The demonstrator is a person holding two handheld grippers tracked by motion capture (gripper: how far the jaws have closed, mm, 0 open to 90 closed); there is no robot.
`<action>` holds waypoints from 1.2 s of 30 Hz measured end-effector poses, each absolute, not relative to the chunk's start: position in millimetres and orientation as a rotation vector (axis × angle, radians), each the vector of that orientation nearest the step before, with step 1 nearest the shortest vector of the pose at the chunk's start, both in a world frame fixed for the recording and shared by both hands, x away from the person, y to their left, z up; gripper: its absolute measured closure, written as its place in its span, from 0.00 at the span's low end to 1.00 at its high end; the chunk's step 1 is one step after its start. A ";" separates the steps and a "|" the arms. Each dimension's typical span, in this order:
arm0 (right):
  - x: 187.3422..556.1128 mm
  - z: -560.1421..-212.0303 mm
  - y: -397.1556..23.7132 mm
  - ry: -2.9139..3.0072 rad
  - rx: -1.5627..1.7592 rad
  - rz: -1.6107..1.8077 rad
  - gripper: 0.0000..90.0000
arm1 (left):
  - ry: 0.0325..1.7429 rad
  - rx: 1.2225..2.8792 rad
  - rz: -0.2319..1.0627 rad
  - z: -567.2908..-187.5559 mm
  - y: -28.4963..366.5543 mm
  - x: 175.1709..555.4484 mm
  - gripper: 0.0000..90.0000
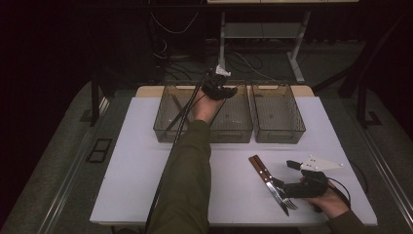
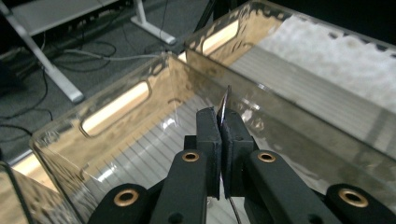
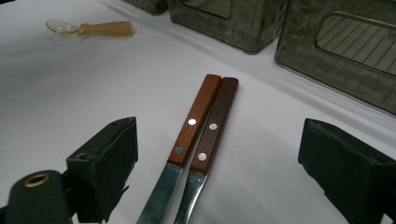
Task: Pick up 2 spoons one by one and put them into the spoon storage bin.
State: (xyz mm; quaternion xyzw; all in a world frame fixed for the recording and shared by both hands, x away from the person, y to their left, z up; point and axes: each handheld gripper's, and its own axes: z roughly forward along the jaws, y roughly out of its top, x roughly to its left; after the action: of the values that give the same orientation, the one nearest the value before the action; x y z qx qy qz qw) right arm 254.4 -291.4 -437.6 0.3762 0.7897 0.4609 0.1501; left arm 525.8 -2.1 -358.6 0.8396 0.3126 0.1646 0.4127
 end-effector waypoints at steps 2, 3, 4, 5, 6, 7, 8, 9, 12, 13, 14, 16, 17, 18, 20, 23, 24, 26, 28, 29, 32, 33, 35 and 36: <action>254.5 -437.8 -291.0 2.270 1.075 1.324 0.13 | 0.789 2.124 0.416 -362.9 -4.6 526.4 0.96; 254.4 -437.8 -290.8 2.274 1.077 1.323 0.13 | 0.793 2.127 0.421 -364.7 -5.7 526.7 0.96; 254.5 -437.9 -290.7 2.275 1.077 1.321 0.13 | 0.793 2.134 0.420 -365.6 -5.9 527.4 0.96; 254.5 -438.0 -290.6 2.275 1.080 1.318 0.13 | 0.794 2.133 0.421 -366.7 -6.1 528.3 0.96; 254.5 -437.9 -290.5 2.274 1.080 1.318 0.13 | 0.806 2.126 0.423 -367.8 -6.5 528.8 0.96; 254.4 -437.7 -290.4 2.273 1.080 1.321 0.13 | 0.822 2.118 0.428 -368.8 -6.7 529.6 0.94; 254.2 -437.6 -290.4 2.273 1.079 1.323 0.13 | 0.840 2.108 0.436 -370.0 -6.9 530.1 0.85; 254.0 -437.6 -290.2 2.274 1.078 1.325 0.13 | 0.843 2.104 0.436 -370.9 -6.9 529.9 0.79; 254.2 -438.0 -290.0 2.279 1.076 1.320 0.13 | 0.834 2.110 0.436 -370.8 -5.7 527.9 0.72; 254.4 -438.0 -289.9 2.279 1.076 1.320 0.13 | 0.837 2.097 0.425 -370.3 -4.9 527.0 0.70; 254.4 -438.0 -289.9 2.279 1.076 1.320 0.13 | 0.835 2.094 0.414 -369.1 -3.1 526.0 0.69; 254.4 -437.9 -289.6 2.279 1.077 1.320 0.13 | 0.833 2.081 0.398 -367.0 0.0 522.7 0.65; 254.6 -437.9 -289.4 2.278 1.074 1.321 0.13 | 0.828 2.076 0.399 -365.3 2.0 520.3 0.63; 254.9 -438.0 -289.2 2.277 1.072 1.321 0.13 | 0.825 2.067 0.392 -363.8 4.3 517.0 0.62; 255.3 -437.8 -288.9 2.279 1.072 1.318 0.13 | 0.815 2.071 0.359 -360.1 10.1 511.2 0.58; 256.2 -438.3 -287.5 2.281 1.073 1.315 0.13 | 0.792 2.069 0.361 -356.0 18.2 499.9 0.53; 256.2 -438.4 -287.4 2.285 1.072 1.314 0.13 | 0.786 2.061 0.354 -354.8 21.6 496.2 0.52; 256.1 -438.6 -287.4 2.286 1.066 1.311 0.13 | 0.773 2.040 0.340 -352.6 28.4 488.0 0.50; 256.4 -438.6 -287.8 2.285 1.067 1.309 0.13 | 0.755 2.047 0.326 -350.6 34.3 480.2 0.47; 256.5 -438.7 -288.2 2.285 1.066 1.309 0.13 | 0.746 2.046 0.324 -349.6 36.8 475.6 0.45; 256.9 -439.0 -288.7 2.281 1.076 1.302 0.13 | 0.728 2.027 0.294 -346.7 45.9 462.6 0.40; 256.9 -439.0 -288.9 2.280 1.078 1.303 0.13 | 0.723 2.024 0.281 -346.2 48.3 458.0 0.38; 256.6 -438.9 -289.4 2.278 1.083 1.301 0.13 | 0.702 2.029 0.273 -345.2 53.2 448.6 0.36; 256.5 -439.0 -289.7 2.278 1.081 1.300 0.13 | 0.695 2.027 0.271 -345.0 55.2 443.6 0.36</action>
State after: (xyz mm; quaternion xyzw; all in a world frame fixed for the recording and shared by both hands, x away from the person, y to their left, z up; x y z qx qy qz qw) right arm 256.5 -289.7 -439.0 0.3767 0.7937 0.4528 0.1519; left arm 443.6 55.2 -345.0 0.8278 0.2838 0.1105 0.4712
